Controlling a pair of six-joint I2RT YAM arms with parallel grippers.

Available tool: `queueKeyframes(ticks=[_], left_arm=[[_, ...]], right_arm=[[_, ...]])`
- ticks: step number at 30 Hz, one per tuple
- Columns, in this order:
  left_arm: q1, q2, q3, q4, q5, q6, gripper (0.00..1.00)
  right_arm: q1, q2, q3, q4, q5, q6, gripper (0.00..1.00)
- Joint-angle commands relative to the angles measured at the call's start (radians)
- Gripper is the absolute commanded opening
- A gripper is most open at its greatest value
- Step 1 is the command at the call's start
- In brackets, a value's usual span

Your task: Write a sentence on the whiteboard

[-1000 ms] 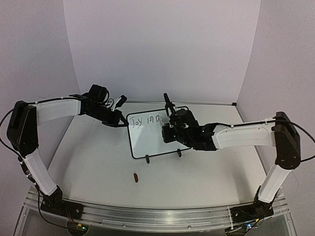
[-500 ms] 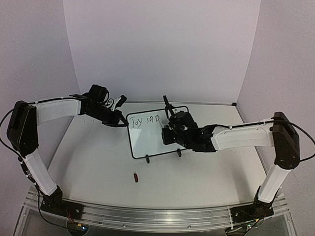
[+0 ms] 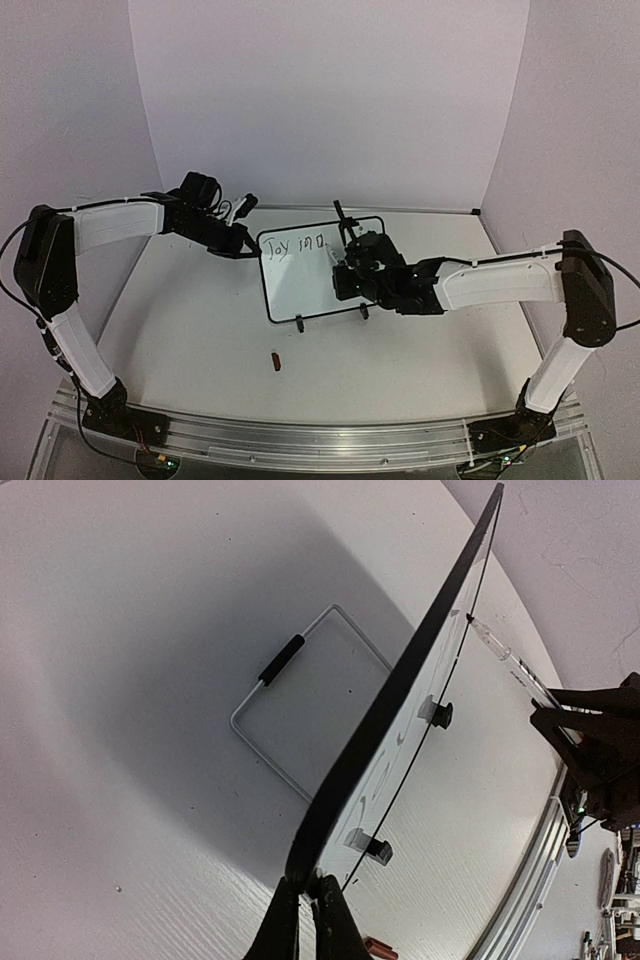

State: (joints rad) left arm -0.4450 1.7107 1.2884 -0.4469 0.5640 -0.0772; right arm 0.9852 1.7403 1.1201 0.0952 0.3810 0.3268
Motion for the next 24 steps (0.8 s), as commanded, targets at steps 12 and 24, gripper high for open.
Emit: queueKeyframes(ticks=[12, 24], left_arm=[[-0.005, -0.021, 0.032, -0.034, -0.025, 0.035, 0.0], [-0.005, -0.017, 0.034, -0.033, -0.022, 0.035, 0.0]], right_arm=[[0.0, -0.024, 0.044, 0.006, 0.042, -0.04, 0.0], [-0.011, 0.014, 0.062, 0.006, 0.043, -0.039, 0.0]])
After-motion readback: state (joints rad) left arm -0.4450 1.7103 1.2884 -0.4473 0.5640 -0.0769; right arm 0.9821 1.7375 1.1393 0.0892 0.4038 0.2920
